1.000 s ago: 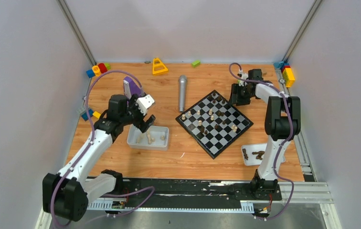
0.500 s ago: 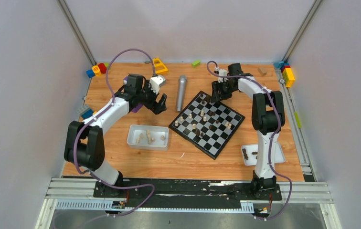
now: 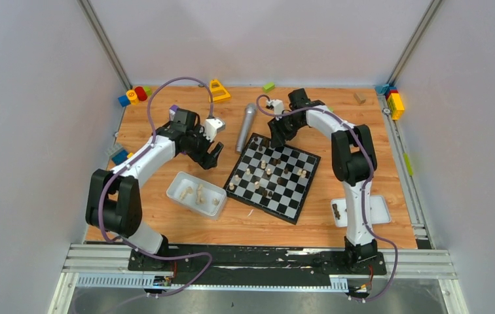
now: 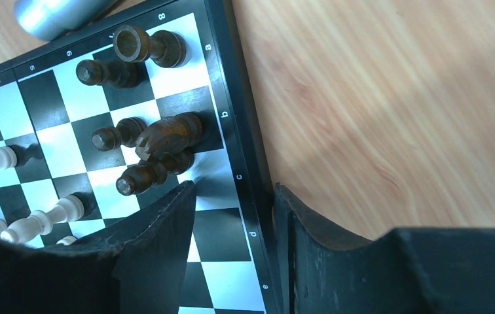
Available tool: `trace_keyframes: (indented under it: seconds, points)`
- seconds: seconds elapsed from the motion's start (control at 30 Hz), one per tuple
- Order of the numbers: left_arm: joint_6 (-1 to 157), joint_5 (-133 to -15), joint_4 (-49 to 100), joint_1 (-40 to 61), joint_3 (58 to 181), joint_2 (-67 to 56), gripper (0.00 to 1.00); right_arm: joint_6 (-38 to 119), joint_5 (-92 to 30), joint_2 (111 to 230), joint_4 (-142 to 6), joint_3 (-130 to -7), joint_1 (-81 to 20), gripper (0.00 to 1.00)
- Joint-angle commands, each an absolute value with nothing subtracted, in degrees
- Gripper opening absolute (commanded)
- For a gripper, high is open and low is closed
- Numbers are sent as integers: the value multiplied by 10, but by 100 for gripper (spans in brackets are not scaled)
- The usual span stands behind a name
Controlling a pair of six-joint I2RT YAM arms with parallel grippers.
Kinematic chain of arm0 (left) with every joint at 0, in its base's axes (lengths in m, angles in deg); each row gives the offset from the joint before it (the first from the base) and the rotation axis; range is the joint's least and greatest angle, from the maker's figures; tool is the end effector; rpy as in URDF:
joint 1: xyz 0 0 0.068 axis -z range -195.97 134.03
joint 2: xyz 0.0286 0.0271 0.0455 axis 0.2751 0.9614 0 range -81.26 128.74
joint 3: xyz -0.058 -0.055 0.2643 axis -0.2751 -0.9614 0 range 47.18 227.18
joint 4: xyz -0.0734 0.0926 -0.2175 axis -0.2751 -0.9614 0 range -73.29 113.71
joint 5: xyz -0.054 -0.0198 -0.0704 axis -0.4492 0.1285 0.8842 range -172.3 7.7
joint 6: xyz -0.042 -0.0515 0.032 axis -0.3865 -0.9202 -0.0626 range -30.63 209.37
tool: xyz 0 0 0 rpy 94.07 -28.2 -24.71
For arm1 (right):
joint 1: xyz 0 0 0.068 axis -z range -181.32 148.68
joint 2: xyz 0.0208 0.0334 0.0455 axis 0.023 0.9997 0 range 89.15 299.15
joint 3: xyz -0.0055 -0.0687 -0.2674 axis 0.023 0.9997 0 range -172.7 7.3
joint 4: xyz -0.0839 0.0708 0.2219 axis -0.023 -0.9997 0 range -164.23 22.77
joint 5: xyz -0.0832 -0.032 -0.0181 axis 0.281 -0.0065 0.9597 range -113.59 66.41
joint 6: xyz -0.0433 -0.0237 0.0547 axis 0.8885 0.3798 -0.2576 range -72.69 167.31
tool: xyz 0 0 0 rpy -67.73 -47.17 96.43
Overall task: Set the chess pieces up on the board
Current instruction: Move the chessboard to the center of the board, then adjust the storage box at the center of the board.
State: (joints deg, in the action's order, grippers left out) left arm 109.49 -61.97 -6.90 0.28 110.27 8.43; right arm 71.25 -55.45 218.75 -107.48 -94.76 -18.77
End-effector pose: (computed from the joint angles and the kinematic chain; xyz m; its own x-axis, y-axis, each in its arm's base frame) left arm 0.3036 -0.1108 0.2208 -0.6055 0.5123 -0.6090 0.6935 0.7151 -0.0880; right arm 0.4387 0.1719 0.1495 -0.6266 -0.5583 -0.5437 -0.7652 0.5732 0.2933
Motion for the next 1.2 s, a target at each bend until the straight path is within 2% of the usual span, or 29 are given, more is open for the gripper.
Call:
trace_keyframes:
  seconds: [0.0,0.2,0.4,0.73,0.93,1.0,1.07,1.17]
  points:
    - [1130,-646,-121,-10,1089,23,89,775,-568,2211,-1120,-948,-228,47]
    - [1158,-689,-148,-16,1053,-32,91,797,-577,2214,-1143,-955,-262,46]
    - [1181,-757,-201,-20,1024,-81,99,809,-588,2197,-1164,-949,-291,47]
    - [1204,-875,-227,-62,989,-117,98,774,-554,2153,-1161,-946,-294,47]
    - [1226,-886,-208,-65,977,-74,81,767,-527,2117,-1154,-919,-290,42]
    - [1232,-886,-202,-65,979,-57,73,760,-524,2100,-1144,-902,-284,40]
    - [1237,-882,-196,-65,985,-40,61,753,-519,2083,-1136,-886,-275,38]
    - [1248,-867,-188,-65,999,-10,51,743,-514,2057,-1127,-868,-260,37]
